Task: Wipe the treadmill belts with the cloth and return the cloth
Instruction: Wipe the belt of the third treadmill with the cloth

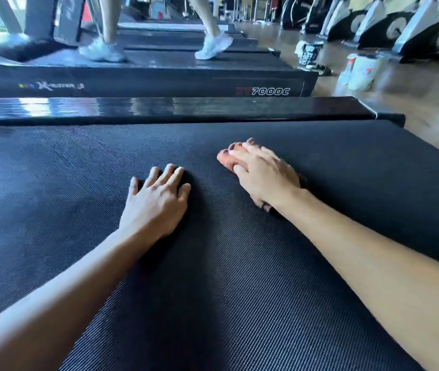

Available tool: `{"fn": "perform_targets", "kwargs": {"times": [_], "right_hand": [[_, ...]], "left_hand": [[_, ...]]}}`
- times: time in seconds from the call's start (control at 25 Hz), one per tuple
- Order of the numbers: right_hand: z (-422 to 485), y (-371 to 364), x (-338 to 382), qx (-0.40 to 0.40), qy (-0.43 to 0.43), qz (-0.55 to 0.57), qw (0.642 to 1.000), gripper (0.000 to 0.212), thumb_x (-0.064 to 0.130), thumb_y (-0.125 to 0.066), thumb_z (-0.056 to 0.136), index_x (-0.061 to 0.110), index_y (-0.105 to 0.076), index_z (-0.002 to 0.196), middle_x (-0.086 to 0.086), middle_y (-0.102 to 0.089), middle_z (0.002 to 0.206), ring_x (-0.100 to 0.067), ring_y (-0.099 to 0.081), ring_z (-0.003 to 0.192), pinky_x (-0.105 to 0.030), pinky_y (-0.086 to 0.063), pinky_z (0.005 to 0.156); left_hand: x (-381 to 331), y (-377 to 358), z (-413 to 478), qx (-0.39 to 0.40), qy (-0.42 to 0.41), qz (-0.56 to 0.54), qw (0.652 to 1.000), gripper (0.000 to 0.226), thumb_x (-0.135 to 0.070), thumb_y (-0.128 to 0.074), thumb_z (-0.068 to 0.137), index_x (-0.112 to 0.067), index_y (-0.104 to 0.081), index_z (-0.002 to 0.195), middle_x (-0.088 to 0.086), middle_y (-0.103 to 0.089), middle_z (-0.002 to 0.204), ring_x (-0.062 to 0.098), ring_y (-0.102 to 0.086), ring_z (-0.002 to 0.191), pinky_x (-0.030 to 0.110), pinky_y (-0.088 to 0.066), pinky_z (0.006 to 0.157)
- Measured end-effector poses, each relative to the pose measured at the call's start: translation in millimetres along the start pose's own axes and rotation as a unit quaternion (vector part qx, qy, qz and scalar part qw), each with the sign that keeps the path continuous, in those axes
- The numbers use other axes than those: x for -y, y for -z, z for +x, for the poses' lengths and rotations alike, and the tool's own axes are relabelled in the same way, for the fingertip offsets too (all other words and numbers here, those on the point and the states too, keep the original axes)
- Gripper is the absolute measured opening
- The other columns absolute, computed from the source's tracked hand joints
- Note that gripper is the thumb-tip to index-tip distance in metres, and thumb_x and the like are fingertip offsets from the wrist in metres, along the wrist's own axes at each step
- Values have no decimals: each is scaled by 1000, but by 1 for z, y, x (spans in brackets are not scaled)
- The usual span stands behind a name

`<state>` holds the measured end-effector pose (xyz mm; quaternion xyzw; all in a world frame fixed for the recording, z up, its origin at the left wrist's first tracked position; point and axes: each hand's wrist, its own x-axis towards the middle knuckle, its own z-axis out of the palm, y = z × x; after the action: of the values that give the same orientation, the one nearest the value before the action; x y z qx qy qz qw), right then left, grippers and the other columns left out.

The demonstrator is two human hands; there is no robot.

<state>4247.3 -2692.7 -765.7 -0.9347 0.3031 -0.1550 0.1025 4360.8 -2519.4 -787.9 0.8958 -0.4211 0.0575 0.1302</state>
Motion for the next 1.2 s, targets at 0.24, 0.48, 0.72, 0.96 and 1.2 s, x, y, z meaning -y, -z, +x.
{"fn": "perform_targets", "kwargs": {"times": [0.24,0.48,0.72,0.96,1.2], "right_hand": [[-93,7,12,-26,129,1,991,45,46,-46,97,52,-37,141,27,-26,154,-5,-23,143,-24,-14,117],[10,4,-14,-31,-38,-18,999,42,36,-43,98,42,-45,139,13,-35,153,-18,-36,136,-33,-32,107],[-36,-4,5,-37,114,5,993,44,41,-49,95,47,-45,138,23,-36,151,-7,-34,137,-30,-26,113],[16,-2,-14,-51,-29,-22,998,43,36,-45,95,41,-46,138,15,-38,151,-18,-39,133,-33,-34,107],[-22,-7,2,-25,101,1,995,44,40,-47,95,49,-45,138,25,-33,152,-7,-32,139,-30,-24,114]], "left_hand": [[7,-4,2,24,11,-12,1000,53,-47,-22,101,-33,-19,152,-14,-10,161,12,-2,149,48,0,118],[5,-5,3,34,18,-19,999,54,-46,-21,102,-33,-15,153,-14,-5,161,13,2,149,48,2,119],[6,-5,3,27,15,-17,999,53,-45,-22,102,-34,-15,153,-15,-6,161,12,2,149,47,1,119],[5,-7,2,29,18,-18,999,53,-45,-21,102,-34,-14,153,-15,-5,161,13,3,149,48,2,119],[8,-3,2,11,2,-16,1000,51,-46,-22,99,-34,-25,149,-14,-17,159,12,-11,147,47,-7,118]]}}
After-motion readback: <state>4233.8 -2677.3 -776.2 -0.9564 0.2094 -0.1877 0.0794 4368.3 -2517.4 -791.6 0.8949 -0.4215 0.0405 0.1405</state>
